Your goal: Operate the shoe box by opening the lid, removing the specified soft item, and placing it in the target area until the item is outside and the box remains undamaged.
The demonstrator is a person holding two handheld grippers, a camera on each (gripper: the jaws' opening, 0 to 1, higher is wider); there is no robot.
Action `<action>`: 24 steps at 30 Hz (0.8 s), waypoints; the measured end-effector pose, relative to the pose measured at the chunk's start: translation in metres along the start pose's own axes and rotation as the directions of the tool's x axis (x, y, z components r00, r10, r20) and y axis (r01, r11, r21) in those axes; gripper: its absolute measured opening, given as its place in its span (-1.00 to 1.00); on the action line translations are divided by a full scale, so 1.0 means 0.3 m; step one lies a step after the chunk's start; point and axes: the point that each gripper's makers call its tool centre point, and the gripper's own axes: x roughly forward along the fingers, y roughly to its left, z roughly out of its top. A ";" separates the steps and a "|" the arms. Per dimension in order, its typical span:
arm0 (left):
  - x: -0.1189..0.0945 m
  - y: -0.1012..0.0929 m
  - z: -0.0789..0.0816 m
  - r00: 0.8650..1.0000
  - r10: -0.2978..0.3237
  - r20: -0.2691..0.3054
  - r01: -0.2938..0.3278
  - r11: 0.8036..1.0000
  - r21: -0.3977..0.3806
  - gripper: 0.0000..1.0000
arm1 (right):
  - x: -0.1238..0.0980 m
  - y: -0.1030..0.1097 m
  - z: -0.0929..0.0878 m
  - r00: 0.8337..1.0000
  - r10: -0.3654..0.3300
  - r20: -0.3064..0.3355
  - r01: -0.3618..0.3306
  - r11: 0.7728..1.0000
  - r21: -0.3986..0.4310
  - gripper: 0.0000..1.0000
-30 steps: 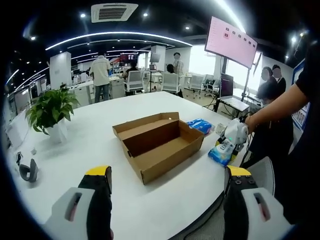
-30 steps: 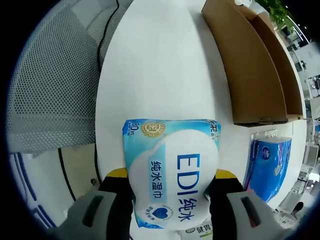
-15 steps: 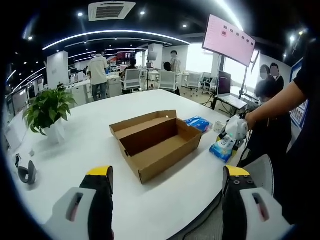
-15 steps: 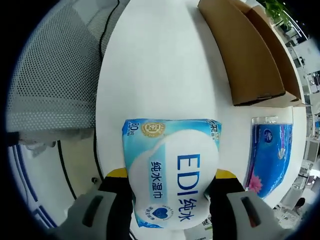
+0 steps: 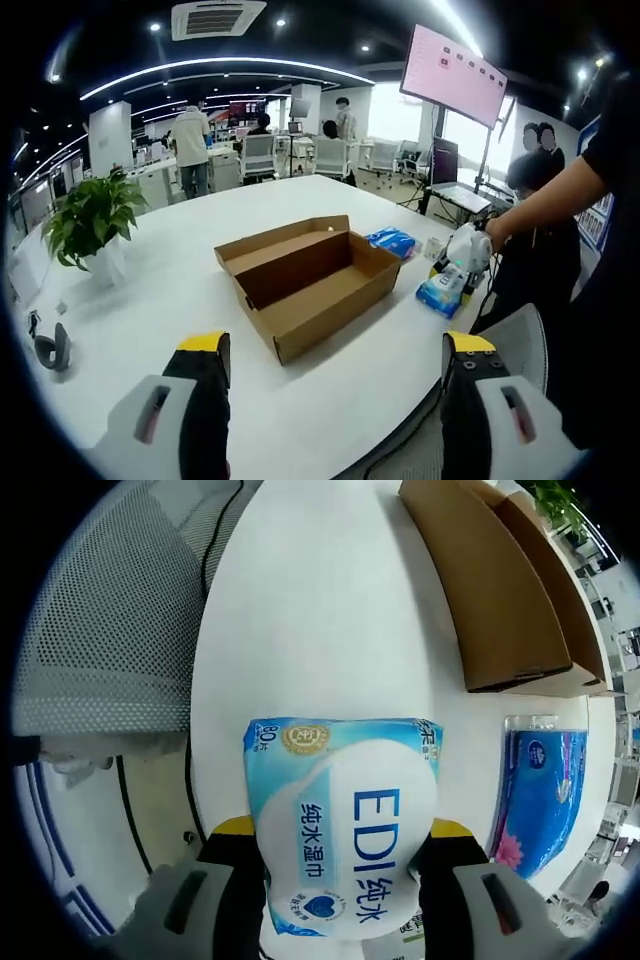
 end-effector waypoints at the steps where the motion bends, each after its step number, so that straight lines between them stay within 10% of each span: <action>1: 0.000 0.000 -0.003 1.000 0.001 -0.004 -0.001 1.000 0.001 0.75 | 0.000 -0.006 -0.001 1.000 0.001 0.001 -0.001 1.000 0.004 0.18; 24: -0.001 -0.012 -0.028 0.999 0.031 -0.024 -0.032 0.999 -0.015 0.74 | 0.016 -0.151 -0.024 1.000 0.012 -0.001 -0.012 1.000 -0.004 0.18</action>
